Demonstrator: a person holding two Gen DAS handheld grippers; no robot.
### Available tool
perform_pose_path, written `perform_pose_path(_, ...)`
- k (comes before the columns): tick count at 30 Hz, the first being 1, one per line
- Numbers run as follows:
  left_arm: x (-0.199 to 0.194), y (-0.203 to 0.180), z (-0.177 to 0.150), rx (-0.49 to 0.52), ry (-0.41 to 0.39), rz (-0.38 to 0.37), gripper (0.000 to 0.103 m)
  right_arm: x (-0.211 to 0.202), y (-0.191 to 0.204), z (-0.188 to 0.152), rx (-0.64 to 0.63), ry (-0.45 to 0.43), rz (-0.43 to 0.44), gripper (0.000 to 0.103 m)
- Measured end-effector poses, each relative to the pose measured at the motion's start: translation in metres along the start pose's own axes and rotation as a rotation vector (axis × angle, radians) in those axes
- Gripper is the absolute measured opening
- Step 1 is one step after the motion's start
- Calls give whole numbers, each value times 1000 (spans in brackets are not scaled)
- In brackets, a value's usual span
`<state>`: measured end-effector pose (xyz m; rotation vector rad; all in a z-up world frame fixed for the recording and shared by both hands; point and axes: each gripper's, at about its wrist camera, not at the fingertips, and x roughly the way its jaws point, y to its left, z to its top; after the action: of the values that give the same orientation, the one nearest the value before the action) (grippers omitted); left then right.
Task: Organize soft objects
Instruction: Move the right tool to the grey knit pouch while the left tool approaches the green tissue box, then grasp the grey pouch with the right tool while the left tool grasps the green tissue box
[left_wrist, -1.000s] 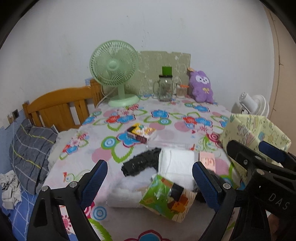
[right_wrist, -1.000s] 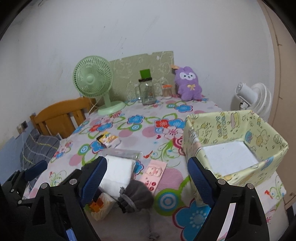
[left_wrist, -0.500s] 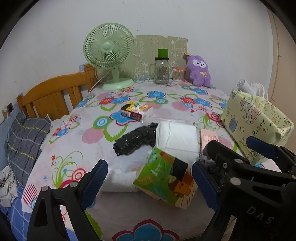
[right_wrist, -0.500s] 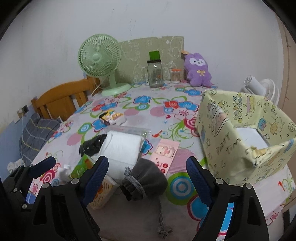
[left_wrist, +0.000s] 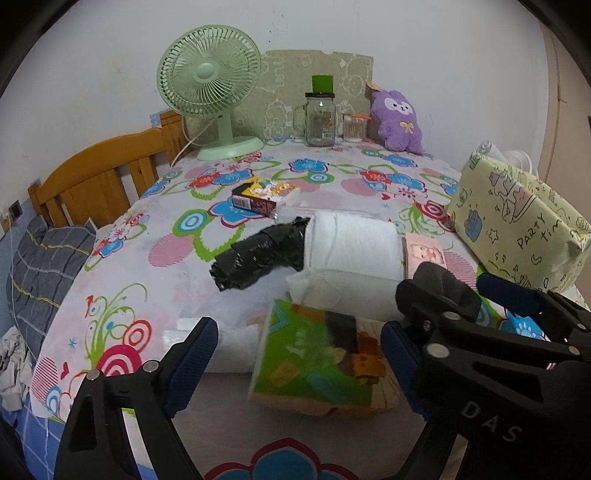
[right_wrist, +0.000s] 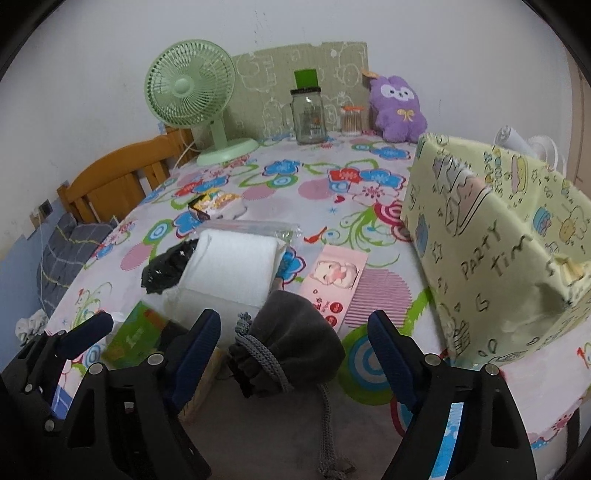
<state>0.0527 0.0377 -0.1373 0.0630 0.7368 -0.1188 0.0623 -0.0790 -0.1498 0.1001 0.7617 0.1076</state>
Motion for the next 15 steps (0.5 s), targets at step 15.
perform_pose_path(15, 4, -13, -8, 7, 21, 10, 89, 14, -6, -8, 32, 66, 0, 62)
